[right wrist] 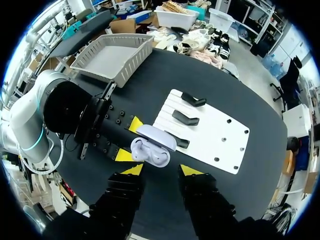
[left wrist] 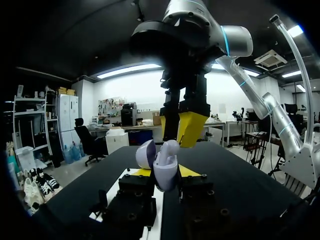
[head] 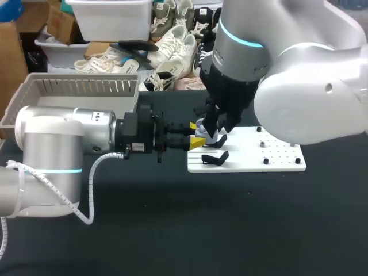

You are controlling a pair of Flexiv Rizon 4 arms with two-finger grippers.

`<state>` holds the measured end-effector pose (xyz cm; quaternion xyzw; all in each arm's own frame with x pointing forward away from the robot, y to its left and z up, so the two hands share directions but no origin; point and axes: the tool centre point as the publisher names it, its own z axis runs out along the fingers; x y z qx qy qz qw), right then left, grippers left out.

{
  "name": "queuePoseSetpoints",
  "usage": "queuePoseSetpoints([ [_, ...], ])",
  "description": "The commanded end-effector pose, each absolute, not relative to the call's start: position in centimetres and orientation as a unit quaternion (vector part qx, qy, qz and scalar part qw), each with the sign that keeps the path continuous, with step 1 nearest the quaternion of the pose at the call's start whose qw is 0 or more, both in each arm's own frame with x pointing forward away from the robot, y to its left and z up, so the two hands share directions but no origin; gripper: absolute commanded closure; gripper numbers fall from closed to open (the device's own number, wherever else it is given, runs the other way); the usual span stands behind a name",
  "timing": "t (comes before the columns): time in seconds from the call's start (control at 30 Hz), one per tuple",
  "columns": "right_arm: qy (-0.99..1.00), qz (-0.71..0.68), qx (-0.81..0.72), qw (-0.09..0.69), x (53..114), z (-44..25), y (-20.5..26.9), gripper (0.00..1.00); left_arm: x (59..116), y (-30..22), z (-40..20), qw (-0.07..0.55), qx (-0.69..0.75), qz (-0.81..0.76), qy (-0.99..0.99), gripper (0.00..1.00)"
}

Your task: Pick up each earbud case from the left stands, insert the matching earbuds, close the lid, and place the case in the box.

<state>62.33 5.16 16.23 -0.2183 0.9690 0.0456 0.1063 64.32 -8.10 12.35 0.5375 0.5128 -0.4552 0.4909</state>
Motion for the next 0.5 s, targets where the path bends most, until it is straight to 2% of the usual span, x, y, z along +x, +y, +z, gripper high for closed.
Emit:
queuePoseSetpoints([
  [0.03, 0.969, 0.044, -0.219, 0.105, 62.60, 16.16, 5.37, 0.60, 64.27, -8.07, 12.33, 0.492, 0.537, -0.455, 0.513, 1.00],
  [0.5, 0.969, 0.040, -0.220, 0.105, 63.01, 15.90, 5.72, 0.60, 64.27, -8.07, 12.33, 0.492, 0.537, -0.455, 0.513, 1.00],
])
